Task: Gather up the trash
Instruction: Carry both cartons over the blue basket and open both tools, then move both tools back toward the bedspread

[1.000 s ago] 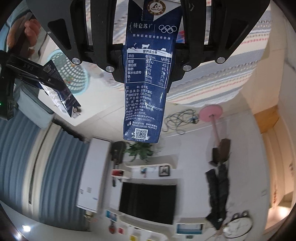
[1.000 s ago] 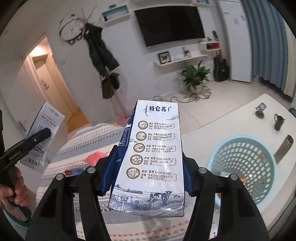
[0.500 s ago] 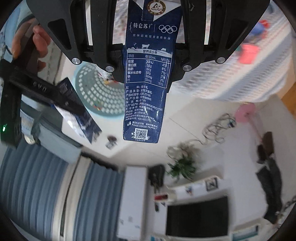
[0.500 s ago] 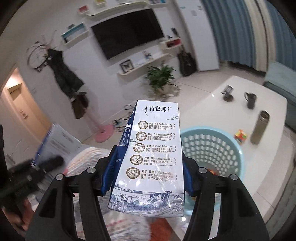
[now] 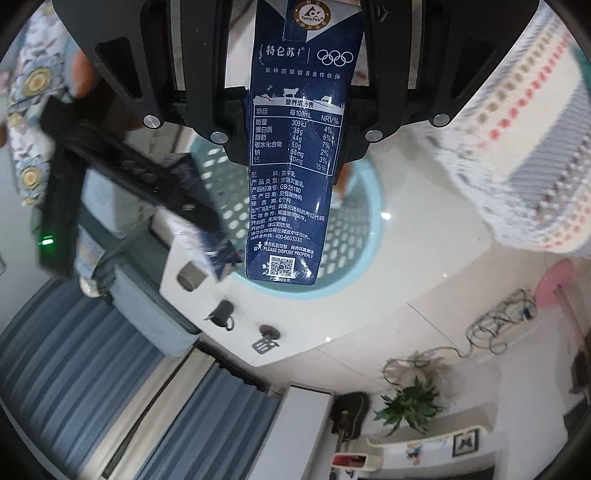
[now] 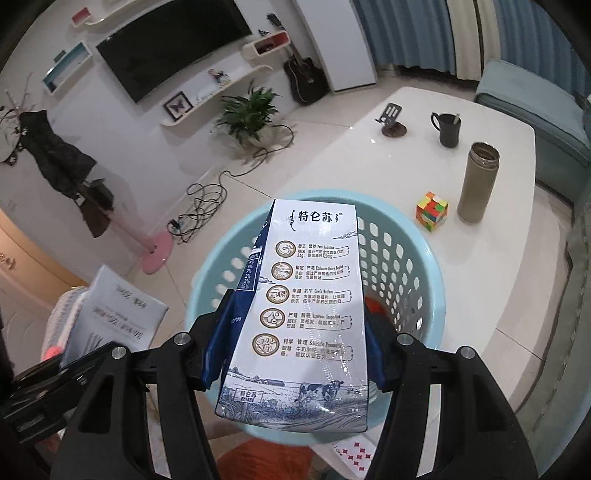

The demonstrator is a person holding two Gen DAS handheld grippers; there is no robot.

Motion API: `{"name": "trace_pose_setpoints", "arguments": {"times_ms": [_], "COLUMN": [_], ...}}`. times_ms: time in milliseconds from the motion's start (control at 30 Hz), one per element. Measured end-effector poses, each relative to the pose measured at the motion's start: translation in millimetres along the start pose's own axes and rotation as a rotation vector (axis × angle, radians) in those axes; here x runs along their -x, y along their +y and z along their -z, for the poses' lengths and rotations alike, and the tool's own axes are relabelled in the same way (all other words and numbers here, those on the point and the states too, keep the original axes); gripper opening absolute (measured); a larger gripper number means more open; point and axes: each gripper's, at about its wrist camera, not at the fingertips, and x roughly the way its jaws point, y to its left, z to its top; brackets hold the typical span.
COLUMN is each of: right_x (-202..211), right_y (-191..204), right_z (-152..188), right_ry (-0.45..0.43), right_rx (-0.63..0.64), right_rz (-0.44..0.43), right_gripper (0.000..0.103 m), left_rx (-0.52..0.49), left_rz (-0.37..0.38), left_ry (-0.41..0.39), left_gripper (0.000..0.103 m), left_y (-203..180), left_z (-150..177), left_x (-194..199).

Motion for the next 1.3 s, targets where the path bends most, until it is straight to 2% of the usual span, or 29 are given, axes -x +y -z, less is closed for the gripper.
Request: {"name": "trace_pose_setpoints", "arguments": {"times_ms": [100,133,200,300,467,633,800,967,1033,1133,1267,1300], "right_x": [-19.8,-23.7,-31.1,-33.9,-33.0,-20.8,9.9,52.8,71.1,90.4,99.0,97.7], "right_y": [-5.8,-7.2,-11.6,-16.6,-19.9,-3.4,32.3,86.9,113.1,147.1,190.0,203.3], "right_z": [-0.4,-0.1,0.2,1.2,4.2,6.4,6.5,11.1,15.8,25.6,42.1,48.7], "right_ry": [0.03,0.036,0.05,0.052,0.058,0.047,-0.002,-0.088,-0.121,-0.143,-0.131,-0.117], "right_rx": [-0.03,-0.035,-0.045,-0.057,-0.068,-0.035,0.041,0.184,0.247,0.32,0.395,0.415], "right_rz": [0.005,0.005,0.005,0.015,0.014,0.004,-0.026,-0.049,-0.067,-0.113,-0.168,-0.182], "right_gripper": [0.057,0.057,0.06,0.065,0.065,0.065,0.065,0.065,0.065,0.065,0.065,0.065], "left_rx": [0.005,0.006,0.013,0.018,0.001,0.002,0.007,0.006,0.025,0.07,0.123,0.135], "left_rz": [0.004,0.005,0.016,0.025,0.008,0.003,-0.002,-0.031,-0.041,-0.075,-0.144,-0.156], "left_ry": [-0.006,-0.009,-0.018,-0.024,-0.034,-0.058,-0.115,-0.212,-0.244,-0.305,-0.38,-0.39], "left_gripper": [0.032,0.034,0.046,0.051,0.052,0.052,0.052,0.052,0.052,0.06,0.061,0.064], "left_y": [-5.2,-5.1,-7.0,-10.6,-10.0,-5.4,0.3,17.0,28.4,53.2,92.3,101.6], "left_z": [-4.7,-6.0,-5.7,-5.6,-1.0,3.2,8.2,28.1,36.6,52.6,79.8,82.7], "left_x": [-7.5,-9.7,-9.9,-12.0,-5.9,12.5,49.8,107.6,129.3,166.6,217.2,225.8]}}
